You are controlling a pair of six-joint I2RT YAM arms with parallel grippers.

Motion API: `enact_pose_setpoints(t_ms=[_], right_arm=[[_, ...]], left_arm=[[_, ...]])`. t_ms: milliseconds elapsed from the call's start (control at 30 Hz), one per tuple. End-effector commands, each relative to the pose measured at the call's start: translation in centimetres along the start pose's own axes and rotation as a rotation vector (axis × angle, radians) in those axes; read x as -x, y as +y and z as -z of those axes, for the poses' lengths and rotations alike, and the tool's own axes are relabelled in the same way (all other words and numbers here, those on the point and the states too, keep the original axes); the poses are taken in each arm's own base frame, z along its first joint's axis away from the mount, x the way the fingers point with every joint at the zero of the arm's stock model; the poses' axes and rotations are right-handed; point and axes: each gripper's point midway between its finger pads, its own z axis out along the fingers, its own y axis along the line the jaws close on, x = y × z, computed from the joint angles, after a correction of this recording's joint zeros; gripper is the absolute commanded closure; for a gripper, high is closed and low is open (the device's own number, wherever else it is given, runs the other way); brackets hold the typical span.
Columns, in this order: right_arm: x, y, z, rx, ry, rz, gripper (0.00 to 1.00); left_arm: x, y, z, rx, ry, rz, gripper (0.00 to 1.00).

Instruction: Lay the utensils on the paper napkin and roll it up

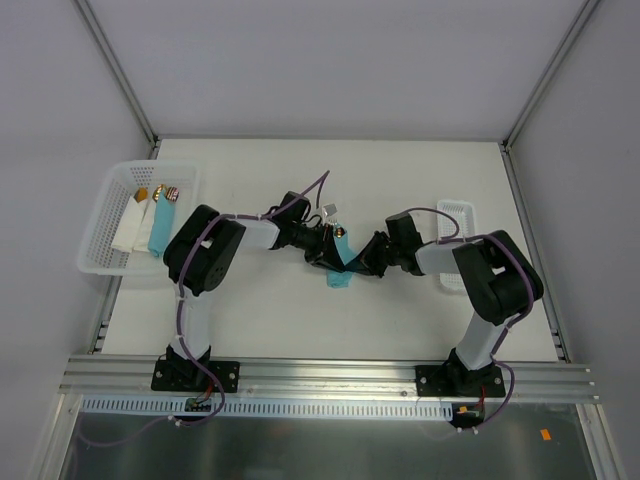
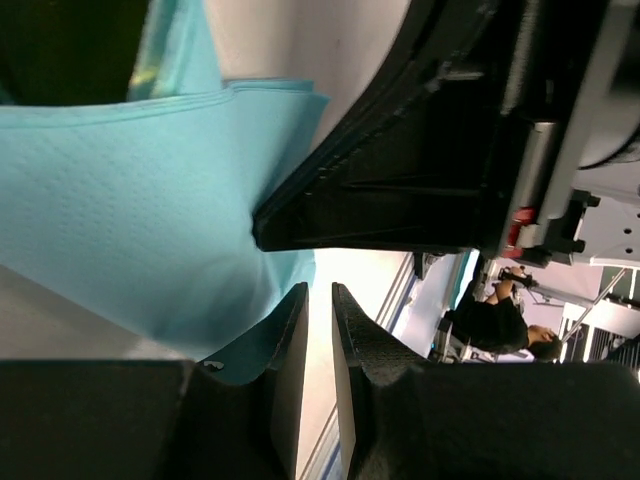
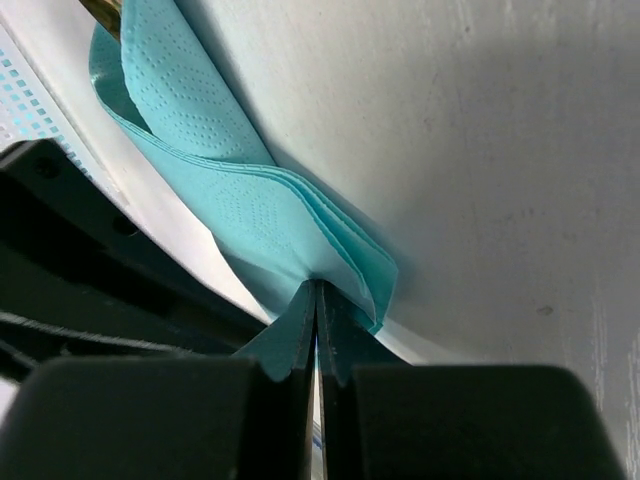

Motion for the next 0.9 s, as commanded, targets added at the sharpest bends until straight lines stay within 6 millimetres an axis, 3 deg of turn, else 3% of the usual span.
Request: enact_pose_setpoints(t_ms=[0, 167, 300, 400, 433, 533, 700, 867], right_arm=[[-3.4, -9.8, 0.5, -0.343, 0.06, -0.09, 1.0], [-3.2, -9.6, 0.6, -0.337, 0.054, -0.086, 1.0], [-2.5, -8.3, 1.2, -0.301, 0.02, -0.038, 0.97], [-1.6, -7.4, 2.1, -0.292, -0.022, 0.03, 0.83], [-1.2, -6.2, 2.7, -0.276, -0.033, 0.057, 0.72], [0.3, -4.0, 3.6, -0.236, -0.071, 0.143, 0.61], [2.1, -1.3, 4.1, -0.202, -0.085, 0.255, 0.53], [3.4, -0.2, 4.1, -0.196, -0.093, 0.327, 0.45]], left_arm=[[-1.1, 1.0, -0.8, -0.015, 0.03, 0.031, 0.84], [-2.2, 3.4, -1.3, 0.036, 0.052, 0.073, 0.85], [-3.0, 5.5, -1.4, 0.101, 0.068, 0.089, 0.85], [-3.8, 6.7, -1.5, 0.141, 0.087, 0.098, 0.85], [-4.0, 6.9, -1.4, 0.151, 0.097, 0.106, 0.85], [-4.1, 7.2, -1.4, 0.161, 0.1, 0.092, 0.85], [-3.8, 7.2, -1.3, 0.174, 0.106, 0.081, 0.85], [-4.0, 7.3, -1.3, 0.178, 0.122, 0.089, 0.85]])
